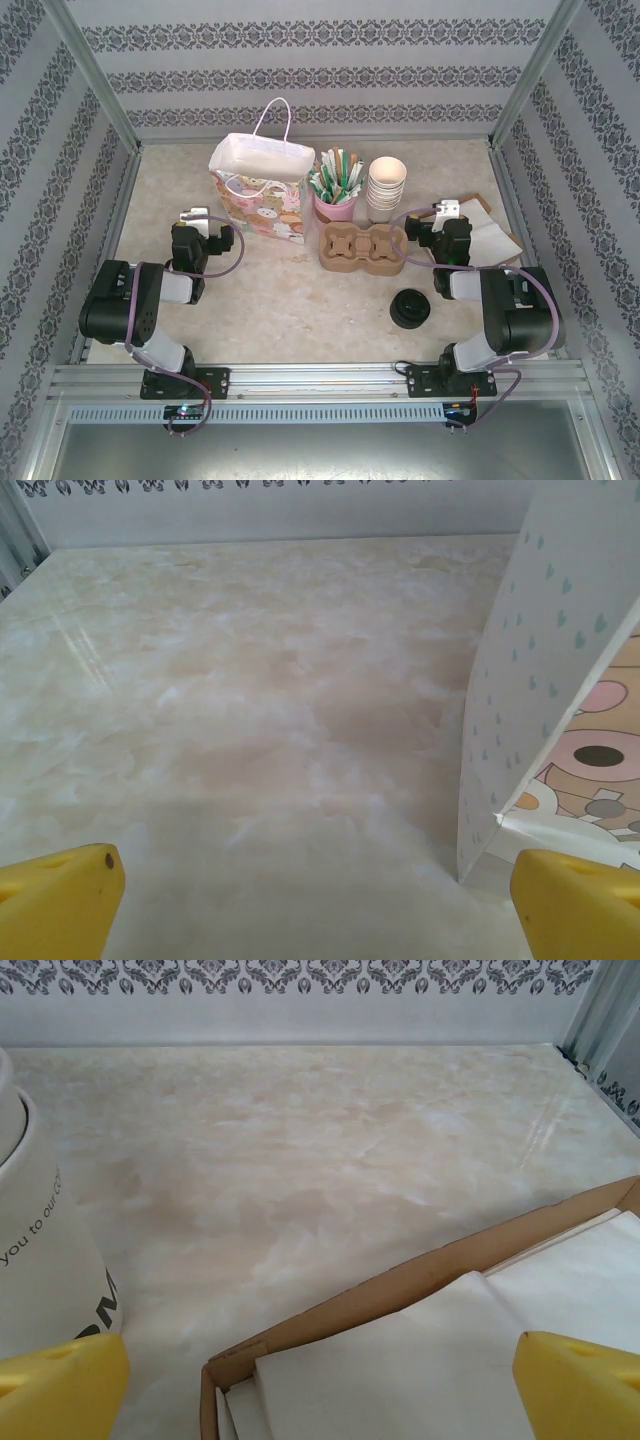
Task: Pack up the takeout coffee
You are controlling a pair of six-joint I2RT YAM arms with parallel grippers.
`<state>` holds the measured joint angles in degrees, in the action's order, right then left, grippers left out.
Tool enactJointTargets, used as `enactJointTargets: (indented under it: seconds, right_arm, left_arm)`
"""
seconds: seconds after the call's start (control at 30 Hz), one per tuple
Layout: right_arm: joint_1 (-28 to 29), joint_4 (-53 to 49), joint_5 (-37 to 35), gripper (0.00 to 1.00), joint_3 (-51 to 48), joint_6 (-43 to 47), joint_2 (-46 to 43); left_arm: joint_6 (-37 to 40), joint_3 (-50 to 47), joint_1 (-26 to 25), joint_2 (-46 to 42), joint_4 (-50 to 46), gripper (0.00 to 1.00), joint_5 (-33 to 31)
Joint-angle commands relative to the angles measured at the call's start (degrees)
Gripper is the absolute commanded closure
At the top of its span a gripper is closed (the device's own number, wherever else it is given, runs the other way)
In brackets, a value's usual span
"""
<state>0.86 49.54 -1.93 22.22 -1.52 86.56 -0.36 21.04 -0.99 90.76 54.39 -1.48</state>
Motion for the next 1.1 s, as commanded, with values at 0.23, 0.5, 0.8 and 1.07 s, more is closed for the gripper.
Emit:
enactJointTargets:
  seconds: [0.23, 0.5, 0.8, 1.07]
  right_arm:
    - [-0.25, 1.17, 1.2, 0.02, 0.02, 0.05, -0.05]
    - [-0.25, 1.17, 1.17, 0.02, 0.11, 0.02, 0.08]
    - [-0.23, 1.17, 1.15, 0.02, 0.06, 0.0, -0.05]
    - [0.47, -2.02, 0.06, 0.02, 0.61, 0.41, -3.14]
  left_arm:
    - [0.8, 1.02, 0.73, 0.12, -0.52, 0.0, 1.02]
    - [0.8, 1.02, 0.73, 0.12, -0.52, 0.0, 1.04]
    - [0.68, 1.2, 0.73, 0.12, -0.78, 0.0, 1.3]
    - [0.98, -3.23, 0.73, -0.44, 7.08, 0.0, 2.12]
